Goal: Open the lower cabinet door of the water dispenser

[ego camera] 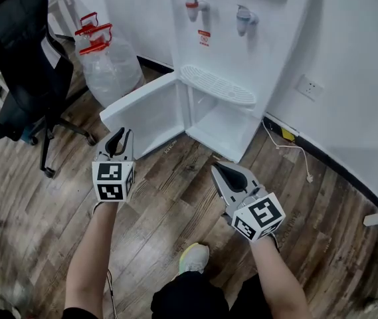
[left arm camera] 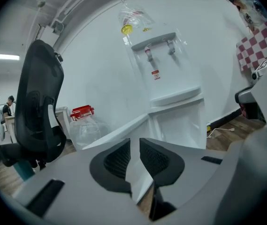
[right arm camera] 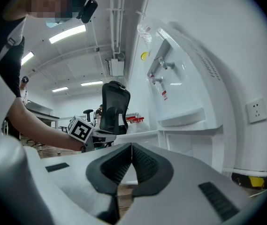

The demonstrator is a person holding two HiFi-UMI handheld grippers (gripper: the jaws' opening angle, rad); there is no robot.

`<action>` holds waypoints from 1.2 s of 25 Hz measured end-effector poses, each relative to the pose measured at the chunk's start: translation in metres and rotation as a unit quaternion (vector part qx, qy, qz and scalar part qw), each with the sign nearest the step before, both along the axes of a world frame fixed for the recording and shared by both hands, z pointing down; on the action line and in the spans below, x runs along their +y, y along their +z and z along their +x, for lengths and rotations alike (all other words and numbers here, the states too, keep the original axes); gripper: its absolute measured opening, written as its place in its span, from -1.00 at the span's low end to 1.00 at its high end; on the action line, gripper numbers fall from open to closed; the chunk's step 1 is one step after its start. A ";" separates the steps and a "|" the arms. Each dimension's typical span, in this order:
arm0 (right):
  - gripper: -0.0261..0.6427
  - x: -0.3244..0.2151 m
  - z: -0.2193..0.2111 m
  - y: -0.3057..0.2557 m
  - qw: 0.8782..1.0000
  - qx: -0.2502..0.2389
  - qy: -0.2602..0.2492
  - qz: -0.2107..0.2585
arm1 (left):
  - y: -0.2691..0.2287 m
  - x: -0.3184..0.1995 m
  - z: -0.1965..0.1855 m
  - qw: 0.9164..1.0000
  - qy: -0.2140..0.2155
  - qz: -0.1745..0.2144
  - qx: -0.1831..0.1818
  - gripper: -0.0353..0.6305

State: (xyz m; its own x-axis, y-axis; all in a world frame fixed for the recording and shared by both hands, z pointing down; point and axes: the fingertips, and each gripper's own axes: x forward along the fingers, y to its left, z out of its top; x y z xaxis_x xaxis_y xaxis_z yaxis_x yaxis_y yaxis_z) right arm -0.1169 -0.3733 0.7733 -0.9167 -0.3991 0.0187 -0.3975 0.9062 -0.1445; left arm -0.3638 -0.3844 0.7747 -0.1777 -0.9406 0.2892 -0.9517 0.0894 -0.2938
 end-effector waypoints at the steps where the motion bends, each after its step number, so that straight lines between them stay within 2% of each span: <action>1: -0.85 -0.001 0.003 -0.002 1.000 -0.001 0.003 0.000 | 0.001 -0.001 0.010 1.000 0.006 -0.001 0.005 -0.69; 8: -0.86 -0.016 0.040 -0.014 0.999 -0.008 0.041 -0.005 | 0.000 -0.018 0.082 0.997 0.056 0.006 0.044 -0.85; 17: -0.86 -0.044 0.093 -0.017 0.995 -0.016 0.097 -0.007 | 0.002 -0.041 0.168 0.987 0.132 0.009 0.090 -0.85; 20: -0.86 -0.054 0.111 -0.015 0.993 -0.011 0.119 -0.021 | 0.000 -0.051 0.189 0.983 0.155 0.002 0.094 -0.85; 25: -0.86 -0.065 0.128 -0.026 0.988 0.016 0.143 -0.052 | -0.021 -0.061 0.219 0.975 0.185 -0.021 0.124 -0.85; 30: -0.86 -0.065 0.143 -0.069 0.980 0.022 0.176 -0.087 | -0.071 -0.049 0.258 0.958 0.222 -0.056 0.174 -0.85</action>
State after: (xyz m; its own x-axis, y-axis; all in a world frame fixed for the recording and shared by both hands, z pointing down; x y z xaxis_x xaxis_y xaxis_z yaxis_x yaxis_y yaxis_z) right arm 0.0262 -0.4381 0.7042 -0.7196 -0.6776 0.1517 -0.6904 0.6751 -0.2600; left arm -0.1063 -0.4337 0.7037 0.3580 -0.8608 0.3616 -0.9307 -0.3601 0.0643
